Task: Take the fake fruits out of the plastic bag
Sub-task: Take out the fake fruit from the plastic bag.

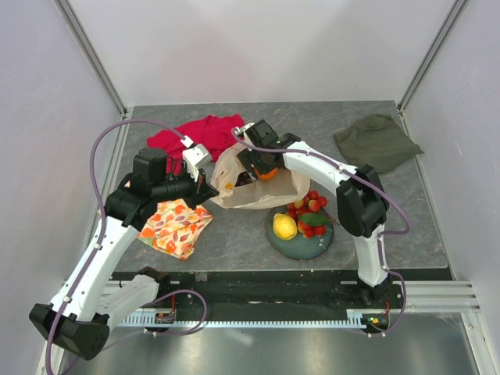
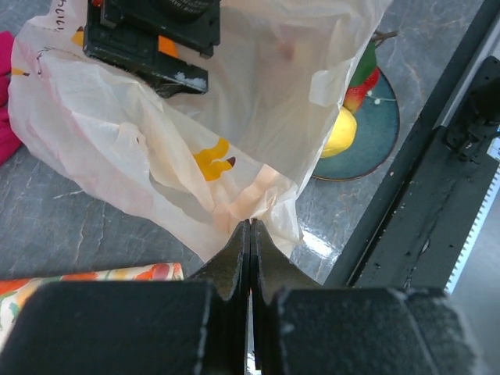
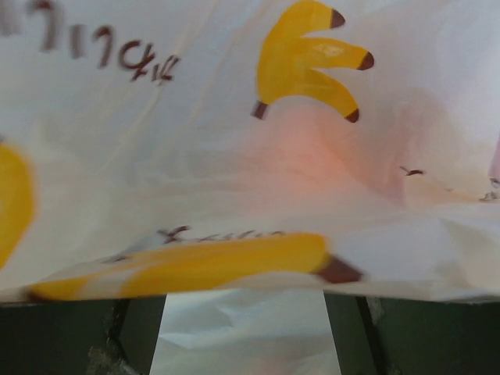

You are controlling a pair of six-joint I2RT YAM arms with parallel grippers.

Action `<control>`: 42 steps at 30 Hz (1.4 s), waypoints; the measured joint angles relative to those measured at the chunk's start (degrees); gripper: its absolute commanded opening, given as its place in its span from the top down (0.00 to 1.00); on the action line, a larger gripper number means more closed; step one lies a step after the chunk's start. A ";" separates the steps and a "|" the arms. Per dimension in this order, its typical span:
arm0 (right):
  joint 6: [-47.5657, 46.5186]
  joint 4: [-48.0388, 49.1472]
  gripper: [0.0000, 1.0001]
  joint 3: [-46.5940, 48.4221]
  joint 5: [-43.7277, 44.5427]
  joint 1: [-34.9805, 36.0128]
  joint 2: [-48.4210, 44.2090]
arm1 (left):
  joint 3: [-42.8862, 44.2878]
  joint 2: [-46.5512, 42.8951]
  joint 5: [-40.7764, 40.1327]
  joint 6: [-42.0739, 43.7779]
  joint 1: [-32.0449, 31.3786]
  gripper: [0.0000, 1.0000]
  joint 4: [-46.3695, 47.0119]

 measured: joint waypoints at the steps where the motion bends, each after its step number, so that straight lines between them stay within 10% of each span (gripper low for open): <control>1: 0.72 0.00 0.21 0.07 0.57 -0.02 0.70 | 0.00 -0.17 0.52 -0.20 0.02 0.98 -0.04; 20: 4.74 -0.15 0.21 6.01 4.61 0.28 7.91 | -4.09 -3.76 7.32 -1.27 -0.48 0.96 -0.31; 32: 1.40 0.59 1.00 7.21 6.23 0.28 10.10 | -3.89 2.49 7.28 -4.48 -0.85 0.98 6.29; 42: -4.72 0.04 1.00 0.39 -0.98 0.31 1.27 | -3.89 2.45 6.82 -4.96 -0.85 0.98 7.85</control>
